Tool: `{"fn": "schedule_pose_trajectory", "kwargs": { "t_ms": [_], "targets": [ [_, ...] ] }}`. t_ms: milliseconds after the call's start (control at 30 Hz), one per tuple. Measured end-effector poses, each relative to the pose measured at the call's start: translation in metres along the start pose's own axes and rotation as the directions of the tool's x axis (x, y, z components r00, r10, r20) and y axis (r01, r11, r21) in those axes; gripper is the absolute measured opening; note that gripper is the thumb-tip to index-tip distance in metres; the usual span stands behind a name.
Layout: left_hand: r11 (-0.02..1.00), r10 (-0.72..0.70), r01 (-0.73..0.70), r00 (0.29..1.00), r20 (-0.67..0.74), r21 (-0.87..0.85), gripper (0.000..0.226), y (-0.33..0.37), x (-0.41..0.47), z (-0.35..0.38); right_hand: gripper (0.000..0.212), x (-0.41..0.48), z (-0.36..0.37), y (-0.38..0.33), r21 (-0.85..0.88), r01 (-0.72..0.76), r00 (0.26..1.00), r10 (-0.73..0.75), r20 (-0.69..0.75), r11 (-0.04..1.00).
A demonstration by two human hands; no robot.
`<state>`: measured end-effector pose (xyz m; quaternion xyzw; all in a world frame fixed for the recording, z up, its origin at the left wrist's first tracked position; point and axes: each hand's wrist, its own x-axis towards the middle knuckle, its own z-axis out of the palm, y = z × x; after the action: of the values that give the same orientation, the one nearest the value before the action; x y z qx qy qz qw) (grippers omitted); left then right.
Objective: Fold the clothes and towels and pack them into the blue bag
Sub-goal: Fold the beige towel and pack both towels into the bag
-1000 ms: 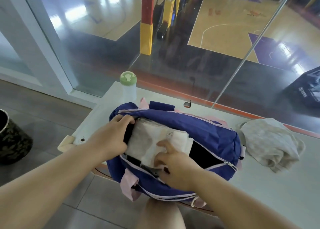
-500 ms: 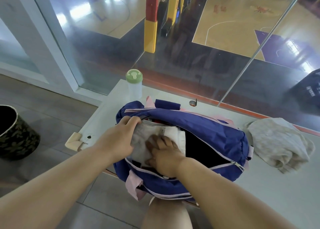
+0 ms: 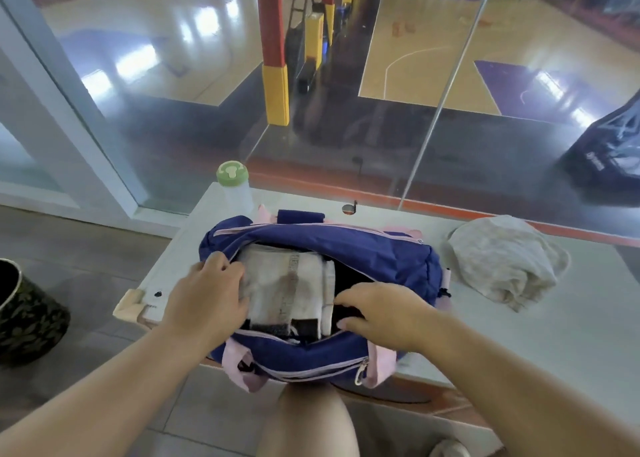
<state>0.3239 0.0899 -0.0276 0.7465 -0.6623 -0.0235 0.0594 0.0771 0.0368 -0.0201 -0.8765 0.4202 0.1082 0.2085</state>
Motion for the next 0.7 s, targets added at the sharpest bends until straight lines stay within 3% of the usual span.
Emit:
{"fn": "schedule_pose_trajectory", "kwargs": {
  "t_ms": [233,533,600,700],
  "targets": [
    [0.986,0.144,-0.132,0.981,0.133,-0.099,0.013,0.088,-0.004,0.024,0.044,-0.098,0.012,0.097,0.005,-0.270,0.962,0.270,0.045,0.963],
    [0.890,0.440,-0.429,0.897,0.040,-0.153,0.016,0.246,0.047,0.044,0.047,-0.176,0.036,0.232,0.053,-0.649,0.761,0.646,0.068,0.759],
    [0.873,0.463,-0.451,0.886,0.020,-0.185,0.018,0.280,0.066,0.050,0.046,-0.180,0.040,0.263,0.068,-0.708,0.706,0.708,0.031,0.703],
    [0.879,0.441,-0.405,0.892,0.104,-0.252,0.018,0.326,0.093,0.069,0.044,-0.174,0.042,0.303,0.119,-0.757,0.643,0.765,-0.038,0.643]
  ]
}}
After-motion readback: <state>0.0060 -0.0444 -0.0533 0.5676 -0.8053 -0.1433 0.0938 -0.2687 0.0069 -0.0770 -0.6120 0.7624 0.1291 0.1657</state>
